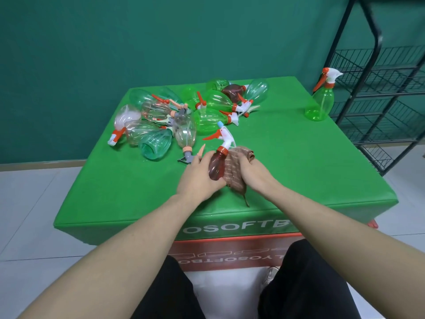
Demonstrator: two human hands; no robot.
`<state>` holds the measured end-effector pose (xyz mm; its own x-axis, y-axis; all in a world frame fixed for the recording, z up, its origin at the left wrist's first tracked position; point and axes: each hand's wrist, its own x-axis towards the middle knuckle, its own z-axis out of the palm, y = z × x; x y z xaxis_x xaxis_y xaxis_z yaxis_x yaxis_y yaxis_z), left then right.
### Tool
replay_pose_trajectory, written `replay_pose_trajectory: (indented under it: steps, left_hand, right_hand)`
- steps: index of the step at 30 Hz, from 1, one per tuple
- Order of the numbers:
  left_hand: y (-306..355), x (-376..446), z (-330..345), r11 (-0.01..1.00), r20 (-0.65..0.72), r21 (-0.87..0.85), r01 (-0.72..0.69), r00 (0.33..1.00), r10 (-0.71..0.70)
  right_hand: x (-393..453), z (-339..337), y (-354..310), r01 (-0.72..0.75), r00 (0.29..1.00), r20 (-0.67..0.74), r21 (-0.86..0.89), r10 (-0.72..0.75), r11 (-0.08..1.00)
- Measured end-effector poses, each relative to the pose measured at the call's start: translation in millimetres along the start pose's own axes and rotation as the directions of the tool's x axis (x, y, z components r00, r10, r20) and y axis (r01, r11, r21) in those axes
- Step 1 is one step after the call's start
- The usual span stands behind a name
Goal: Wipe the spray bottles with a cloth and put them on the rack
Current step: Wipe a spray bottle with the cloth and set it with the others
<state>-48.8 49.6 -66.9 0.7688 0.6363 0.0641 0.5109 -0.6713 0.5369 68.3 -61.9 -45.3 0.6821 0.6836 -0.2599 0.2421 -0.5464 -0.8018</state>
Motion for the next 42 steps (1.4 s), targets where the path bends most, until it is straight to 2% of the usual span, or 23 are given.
replay_pose_trajectory:
  steps: [2, 4, 8, 11, 16, 20, 22, 24, 27, 30, 32, 37, 42]
  left_hand:
    - [-4, -1, 1, 0.986, -0.016, -0.154, 0.069, 0.997, -0.073]
    - [-6, -4, 4, 0.927, -0.005, -0.347, 0.144, 0.988, -0.156]
    - [-10, -8, 13, 0.724, 0.017, -0.649, 0.233, 0.956, -0.293]
    - [-7, -12, 19, 0.537, 0.094, -0.799, 0.271, 0.938, -0.335]
    - [1, -15, 22, 0.259, 0.240, -0.911, 0.322, 0.922, -0.303]
    - [4, -12, 21, 0.160, 0.332, -0.913, 0.375, 0.912, -0.241]
    - [5, -10, 22, 0.137, 0.341, -0.918, 0.372, 0.917, -0.209]
    - [6, -7, 24, 0.160, 0.329, -0.920, 0.358, 0.927, -0.183]
    - [3, -4, 30, 0.266, 0.287, -0.907, 0.326, 0.942, -0.174]
    - [0, -2, 38, 0.392, 0.221, -0.875, 0.283, 0.955, -0.196]
    - [-2, -3, 42, 0.434, 0.180, -0.865, 0.251, 0.963, -0.200]
    - [-1, -1, 43, 0.414, 0.171, -0.874, 0.255, 0.958, -0.229]
    - [-5, 3, 50, 0.295, 0.180, -0.917, 0.267, 0.939, -0.292]
  right_hand:
    - [-2, -2, 7, -0.028, 0.999, 0.019, 0.102, 0.027, 0.994]
    - [1, -1, 20, -0.067, 0.998, -0.006, 0.204, 0.070, 0.977]
    - [-6, -2, 17, -0.109, 0.991, -0.042, 0.289, 0.127, 0.951]
    - [-8, -1, 10, -0.013, 0.998, -0.060, 0.251, 0.029, 0.968]
    - [-9, 6, -3, 0.216, 0.976, -0.072, 0.194, -0.206, 0.957]
    - [-3, 12, -3, 0.413, 0.910, -0.011, 0.108, -0.414, 0.904]
    - [1, 14, 2, 0.465, 0.885, 0.027, 0.035, -0.466, 0.885]
    - [4, 16, 8, 0.488, 0.873, 0.027, -0.058, -0.487, 0.871]
    - [9, 17, 11, 0.512, 0.856, 0.012, -0.165, -0.517, 0.843]
    - [15, 18, 9, 0.497, 0.863, 0.003, -0.187, -0.506, 0.847]
    - [15, 20, 6, 0.479, 0.872, -0.018, -0.180, -0.489, 0.859]
    - [16, 27, 3, 0.479, 0.875, -0.023, -0.091, -0.483, 0.873]
    - [13, 38, 18, 0.547, 0.833, -0.026, -0.112, -0.553, 0.830]
